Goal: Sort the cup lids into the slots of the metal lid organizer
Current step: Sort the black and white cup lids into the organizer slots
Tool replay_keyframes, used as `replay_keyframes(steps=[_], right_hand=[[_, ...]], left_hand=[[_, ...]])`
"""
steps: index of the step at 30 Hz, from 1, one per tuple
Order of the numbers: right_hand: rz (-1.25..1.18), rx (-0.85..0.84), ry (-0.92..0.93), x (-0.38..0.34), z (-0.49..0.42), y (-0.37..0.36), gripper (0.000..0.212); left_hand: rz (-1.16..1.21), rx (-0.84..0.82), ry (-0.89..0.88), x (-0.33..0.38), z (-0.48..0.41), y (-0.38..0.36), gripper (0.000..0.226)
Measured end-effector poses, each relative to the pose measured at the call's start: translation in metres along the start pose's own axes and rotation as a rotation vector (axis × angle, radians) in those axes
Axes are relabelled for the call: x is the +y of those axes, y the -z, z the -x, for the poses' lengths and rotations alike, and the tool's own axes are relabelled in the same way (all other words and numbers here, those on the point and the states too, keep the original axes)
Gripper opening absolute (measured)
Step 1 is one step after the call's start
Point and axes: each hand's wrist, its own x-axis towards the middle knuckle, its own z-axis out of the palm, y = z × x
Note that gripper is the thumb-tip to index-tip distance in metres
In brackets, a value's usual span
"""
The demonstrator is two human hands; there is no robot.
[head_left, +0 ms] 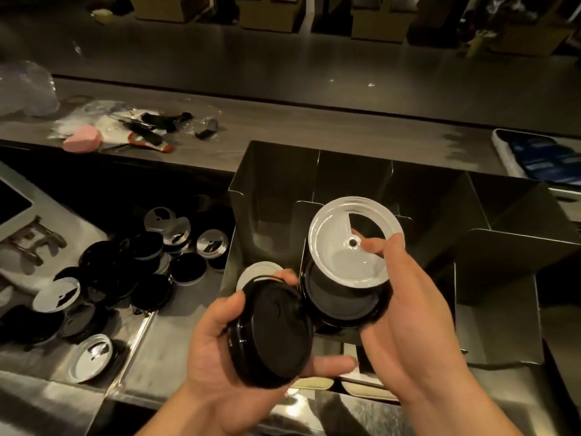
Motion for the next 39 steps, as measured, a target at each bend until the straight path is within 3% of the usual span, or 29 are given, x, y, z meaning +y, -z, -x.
replay_keyframes(steps=[2, 6, 9, 14, 18, 19, 22, 23, 25, 29, 33, 39], right_hand=[[0.012, -0.051, -0.033, 0.002, 0.0, -0.003, 0.042], [0.021, -0.133, -0.028, 0.01, 0.003, -0.017, 0.041], [0.052, -0.18, 0.024, 0.014, 0.001, -0.027, 0.059], [0.039, -0.18, 0.123, 0.008, -0.006, -0.047, 0.052], [0.015, -0.115, 0.048, 0.001, -0.003, -0.057, 0.05], [0.002, -0.095, 0.017, 0.001, -0.003, -0.058, 0.052], [-0.03, -0.055, -0.02, 0.006, -0.001, -0.062, 0.042], [0.002, -0.053, -0.027, 0.011, -0.001, -0.062, 0.036], [0.156, -0.085, 0.0, 0.022, -0.003, -0.061, 0.031], [0.752, -0.185, 0.213, 0.039, -0.008, -0.07, 0.017], [1.336, -0.166, 0.467, 0.053, -0.025, -0.075, 0.045], [2.008, -0.13, 0.549, 0.074, -0.039, -0.085, 0.067]], left_hand=[[0.003, 0.136, 0.036, 0.001, 0.012, 0.007, 0.056], [0.087, 0.17, 0.062, 0.012, 0.022, 0.024, 0.064], [0.118, 0.086, 0.039, 0.026, 0.02, 0.035, 0.067], [0.219, -0.028, -0.024, 0.055, 0.019, 0.037, 0.057], [0.22, 0.35, -0.234, 0.091, 0.033, 0.023, 0.077], [0.208, 0.358, -0.257, 0.099, 0.035, 0.024, 0.072], [0.19, 0.176, -0.217, 0.113, 0.038, 0.031, 0.036], [0.181, 0.213, -0.235, 0.116, 0.038, 0.03, 0.034], [0.148, 0.377, -0.304, 0.12, 0.037, 0.026, 0.032], [0.133, 0.413, -0.34, 0.128, 0.036, 0.025, 0.03], [0.14, 0.404, -0.338, 0.135, 0.036, 0.031, 0.034], [0.091, 0.407, -0.28, 0.138, 0.037, 0.034, 0.035]])
